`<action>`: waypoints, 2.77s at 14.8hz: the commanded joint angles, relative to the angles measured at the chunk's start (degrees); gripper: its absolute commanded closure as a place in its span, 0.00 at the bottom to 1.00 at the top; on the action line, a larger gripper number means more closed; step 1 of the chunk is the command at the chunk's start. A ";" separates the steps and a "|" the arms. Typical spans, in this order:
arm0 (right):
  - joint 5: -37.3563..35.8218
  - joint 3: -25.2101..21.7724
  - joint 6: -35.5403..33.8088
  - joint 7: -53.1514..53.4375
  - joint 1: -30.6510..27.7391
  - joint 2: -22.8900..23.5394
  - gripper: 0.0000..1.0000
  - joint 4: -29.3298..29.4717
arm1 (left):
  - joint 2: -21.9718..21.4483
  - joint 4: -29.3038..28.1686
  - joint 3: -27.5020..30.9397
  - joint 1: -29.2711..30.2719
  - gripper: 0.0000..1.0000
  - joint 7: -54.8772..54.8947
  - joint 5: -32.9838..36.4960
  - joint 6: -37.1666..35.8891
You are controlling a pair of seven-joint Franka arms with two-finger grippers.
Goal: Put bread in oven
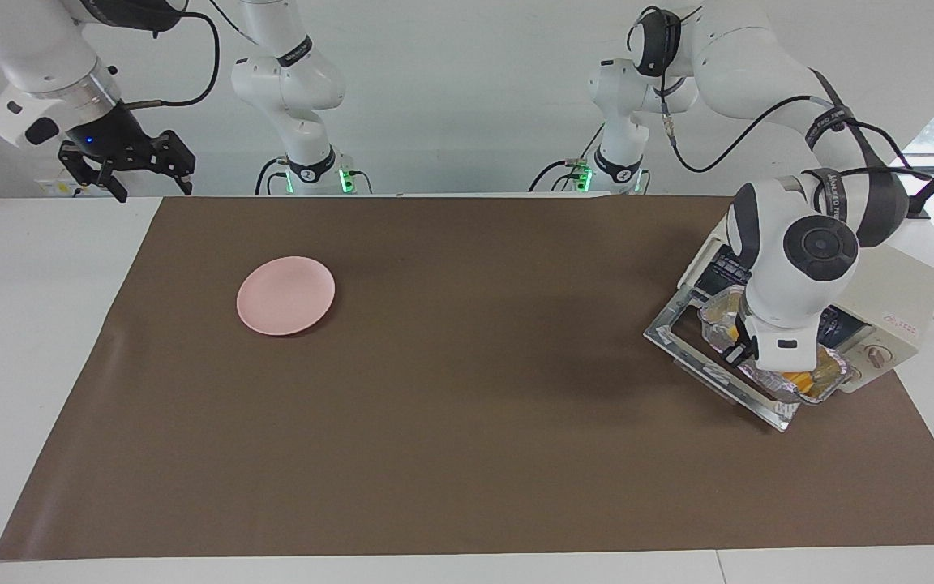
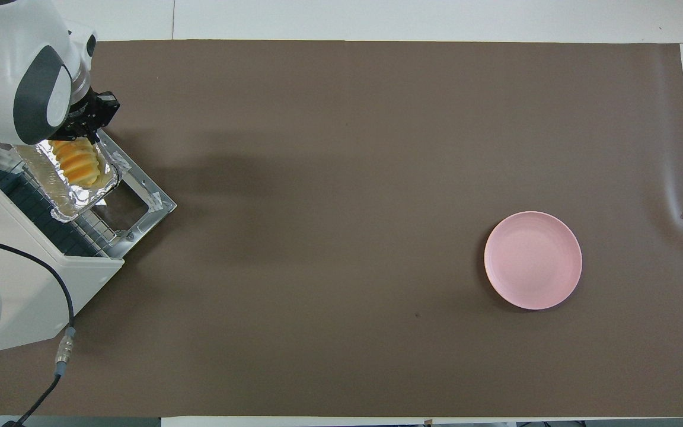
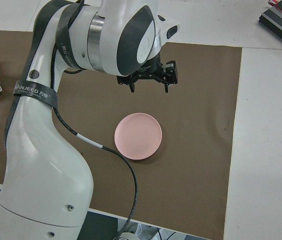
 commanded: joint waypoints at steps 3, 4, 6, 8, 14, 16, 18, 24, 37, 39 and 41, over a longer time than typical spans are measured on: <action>-0.41 0.63 -0.59 0.12 -0.61 -0.80 0.00 -0.60 | -5.94 -10.82 0.30 -0.56 1.00 -2.92 1.80 -3.11; -0.41 0.63 -0.50 0.12 -0.61 -0.80 0.00 -0.60 | -6.65 -12.42 0.39 0.58 1.00 -2.93 1.88 -1.97; -0.41 0.63 -0.50 0.12 -0.61 -0.80 0.00 -0.60 | -6.74 -12.78 0.74 2.17 1.00 -3.02 2.50 -2.31; -0.41 0.63 -0.59 0.12 -0.61 -0.80 0.00 -0.60 | -7.27 -13.57 0.83 2.34 1.00 -3.37 2.50 -2.48; -0.41 0.63 -0.59 0.12 -0.61 -0.80 0.00 -0.60 | -7.97 -15.25 1.88 2.70 1.00 -7.06 2.50 -3.81; -0.41 0.63 -0.59 0.12 -0.61 -0.80 0.00 -0.60 | -8.06 -15.42 1.97 3.13 1.00 -7.23 2.50 -3.89; -0.41 0.63 -0.59 0.12 -0.61 -0.80 0.00 -0.60 | -8.06 -15.42 1.97 3.40 1.00 -7.06 2.50 -3.46; -0.41 0.63 -0.59 0.12 -0.61 -0.80 0.00 -0.60 | -8.06 -14.72 2.06 2.88 0.00 2.32 2.76 1.37; -0.41 0.63 -0.50 0.12 -0.61 -0.80 0.00 -0.60 | -22.20 -6.10 2.23 3.76 0.00 37.75 -9.19 -9.94; -0.41 0.63 -0.50 0.12 -0.61 -0.80 0.00 -0.60 | -25.36 -7.68 1.19 2.53 0.00 37.85 -9.19 -13.11; -0.41 0.63 -0.59 0.12 -0.61 -0.80 0.00 -0.60 | -29.75 -13.29 -5.73 5.31 0.00 37.68 -9.10 -12.77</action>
